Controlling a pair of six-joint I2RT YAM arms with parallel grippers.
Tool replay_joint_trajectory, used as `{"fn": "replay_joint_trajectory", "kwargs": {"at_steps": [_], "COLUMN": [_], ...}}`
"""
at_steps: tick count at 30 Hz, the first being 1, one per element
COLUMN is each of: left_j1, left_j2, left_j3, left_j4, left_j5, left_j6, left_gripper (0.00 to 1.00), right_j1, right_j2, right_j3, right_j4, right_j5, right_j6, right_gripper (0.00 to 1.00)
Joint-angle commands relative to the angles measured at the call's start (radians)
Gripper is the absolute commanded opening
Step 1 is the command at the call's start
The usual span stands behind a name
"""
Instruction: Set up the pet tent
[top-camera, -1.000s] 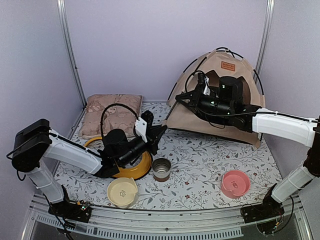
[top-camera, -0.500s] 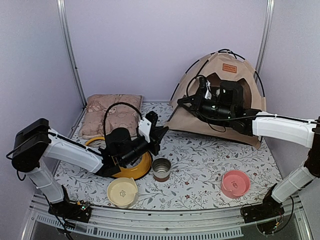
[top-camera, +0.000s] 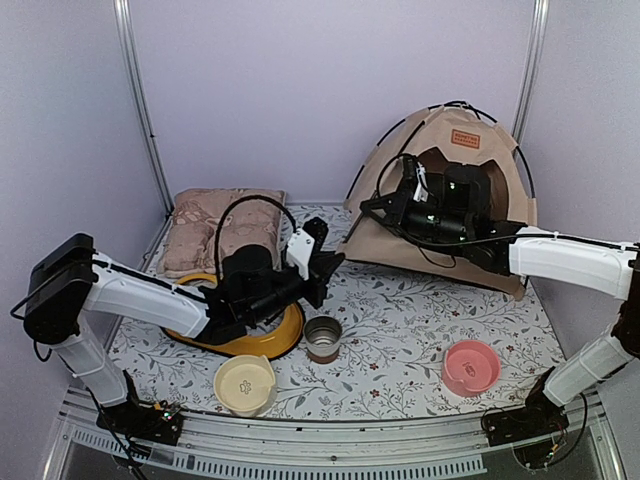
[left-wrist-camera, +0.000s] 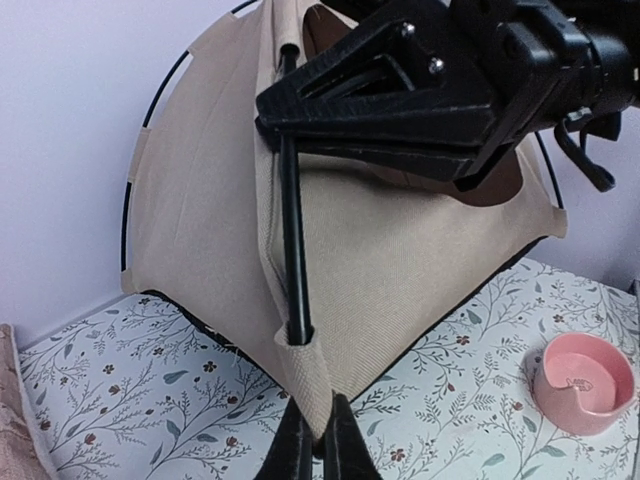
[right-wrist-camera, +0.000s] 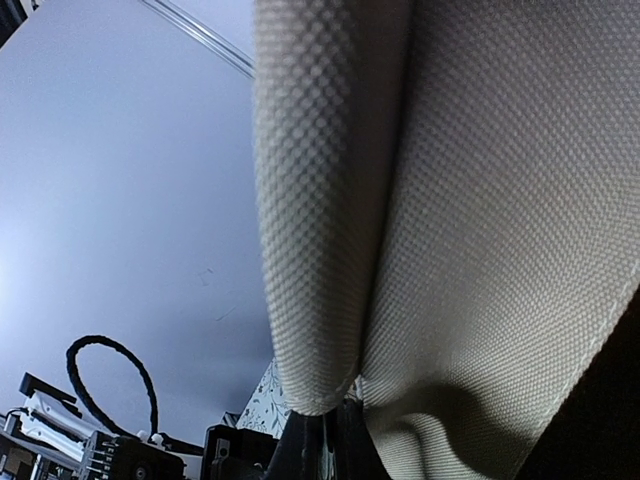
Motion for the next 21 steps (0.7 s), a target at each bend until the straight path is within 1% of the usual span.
{"fn": "replay_joint_trajectory", "kwargs": {"at_steps": [1, 4, 14, 17, 21], "left_j1": [0.015, 0.026, 0.048, 0.058, 0.074], "left_j2": [-0.017, -0.006, 0.039, 0.043, 0.025], "left_j3": [0.067, 0.095, 0.18, 0.191, 0.189], "left_j4": [-0.016, -0.045, -0.114, -0.134, -0.173], "left_j5": [0.009, 0.014, 0.029, 0.019, -0.008], "left_j6": [-0.024, -0.042, -0.061, -0.078, -0.123], "left_gripper": [0.02, 0.08, 0.2, 0.23, 0.28], "right_j1": [-0.015, -0.015, -0.015, -0.014, -0.015], "right_j2": [0.024, 0.028, 0.082, 0.106, 0.162], "right_j3": [-0.002, 0.001, 0.013, 0.028, 0.073], "right_j4": [-0.085, -0.099, -0.135, -0.131, -0.123], "right_j5": [0.1, 0.099, 0.117, 0.142, 0.213], "right_j6": [-0.048, -0.071, -0.127, -0.139, -0.17], "right_gripper": [0.0, 0.0, 0.0, 0.0, 0.0]}}
